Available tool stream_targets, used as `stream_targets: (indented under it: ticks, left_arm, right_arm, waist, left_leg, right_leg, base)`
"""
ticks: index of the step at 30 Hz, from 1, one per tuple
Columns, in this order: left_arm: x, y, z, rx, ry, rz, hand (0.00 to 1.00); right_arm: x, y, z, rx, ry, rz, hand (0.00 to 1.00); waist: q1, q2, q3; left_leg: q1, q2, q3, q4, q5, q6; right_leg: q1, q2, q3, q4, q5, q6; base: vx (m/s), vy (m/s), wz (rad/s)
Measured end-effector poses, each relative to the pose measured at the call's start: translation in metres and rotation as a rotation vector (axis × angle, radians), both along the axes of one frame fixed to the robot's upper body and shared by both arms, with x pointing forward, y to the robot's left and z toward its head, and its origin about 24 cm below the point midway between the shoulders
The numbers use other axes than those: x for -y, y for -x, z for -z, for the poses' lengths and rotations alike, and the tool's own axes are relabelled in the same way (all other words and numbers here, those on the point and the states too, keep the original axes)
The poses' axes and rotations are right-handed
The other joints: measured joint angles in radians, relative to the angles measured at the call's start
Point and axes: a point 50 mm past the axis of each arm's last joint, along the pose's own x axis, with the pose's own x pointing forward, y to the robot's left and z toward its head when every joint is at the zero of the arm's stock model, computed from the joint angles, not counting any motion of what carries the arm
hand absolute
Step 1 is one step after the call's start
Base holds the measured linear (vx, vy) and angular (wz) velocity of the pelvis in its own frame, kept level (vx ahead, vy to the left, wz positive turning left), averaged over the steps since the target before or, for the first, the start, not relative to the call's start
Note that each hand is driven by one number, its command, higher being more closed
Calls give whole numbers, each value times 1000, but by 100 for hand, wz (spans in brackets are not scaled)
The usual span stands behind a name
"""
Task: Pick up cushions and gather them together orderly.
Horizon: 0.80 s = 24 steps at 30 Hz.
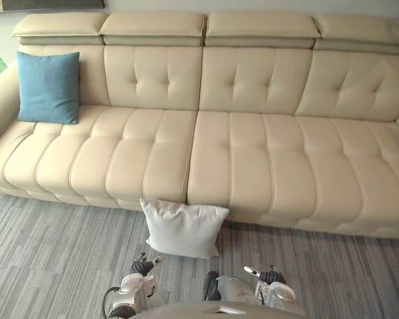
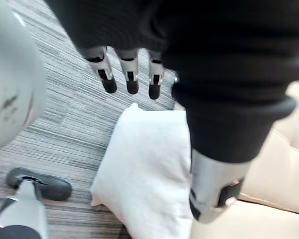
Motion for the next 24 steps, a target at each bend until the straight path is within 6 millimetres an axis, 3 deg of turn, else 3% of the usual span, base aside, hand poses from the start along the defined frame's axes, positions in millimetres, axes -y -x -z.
stream_targets:
  ticks: [3, 6, 7, 8, 9, 10, 12, 15, 19, 24]
  left_arm:
    - [-1, -1, -1, 6, -1, -3, 0]
    - [-2, -2, -1, 8, -4, -14, 0]
    - [-2, -2, -1, 8, -5, -16, 0]
    - [-2, -1, -1, 4, -5, -17, 0]
    - [-2, 1, 0, -2, -4, -18, 0]
    - [-2, -1, 0, -1, -5, -15, 0]
    - [-12, 2, 1, -12, -30, -15, 0]
    - [-22, 7, 3, -37, -52, -12, 0]
    - [-21, 10, 4, -51, -64, 27, 0]
    - [-20, 13, 5, -60, -69, 39, 0]
  right_arm:
    - [0, 4, 2, -20, -3, 6, 0]
    - [2, 7, 3, -26, -1, 14, 0]
    - [2, 7, 3, -27, 0, 16, 0]
    - [4, 8, 3, -28, 3, 19, 0]
    - [5, 8, 3, -29, 6, 19, 0]
    - [3, 8, 3, -30, 0, 20, 0]
    - [-3, 13, 6, -43, -16, 22, 0]
    - [-9, 17, 8, -53, -32, 23, 0]
    - [-9, 16, 7, -50, -27, 7, 0]
    - [-8, 15, 7, -48, -22, 1, 0]
  waist:
    - [-1, -3, -1]
    - [8, -8, 2]
    - [10, -8, 2]
    - [12, -4, 0]
    - [14, 2, -5]
    - [18, -3, -8]
    - [18, -32, -22]
    - [15, -56, -37]
    - [8, -59, -43]
    - [10, -48, -45]
  left_leg:
    - [-55, 62, 84, -20, -9, 18]
    - [-66, 79, 77, -213, -1, 24]
    - [-66, 73, 67, -254, 7, 23]
    - [-59, 52, 33, -349, 62, 30]
    - [-55, 38, 3, -391, 128, -12]
    - [-40, 19, 10, -397, 129, -27]
    - [-35, -19, 48, -423, 126, -17]
    - [-18, -50, 76, -447, 128, -14]
    - [2, -93, 96, -488, 143, 9]
    - [6, -100, 103, -504, 150, 18]
  right_leg:
    - [59, 5, 12, -51, -1, 2]
    - [68, -23, 45, -40, -11, 22]
    - [67, -30, 53, -35, -14, 29]
    - [60, -43, 72, -18, -21, 55]
    - [46, -49, 89, 2, -28, 74]
    - [45, -61, 113, 6, -27, 92]
    - [52, -93, 139, -54, 11, 126]
    - [72, -110, 163, -131, 64, 145]
    - [100, -134, 176, -214, 116, 161]
    - [96, -135, 192, -237, 128, 164]
  base:
    - [202, -29, -14]
    - [112, 113, -21]
    - [55, 221, -26]
    - [39, 276, -29]
    - [57, 386, -34]
    - [38, 276, -25]
    - [28, 261, -22]
    - [21, 193, -25]
    - [-16, 101, -9]
    - [-52, 11, -7]
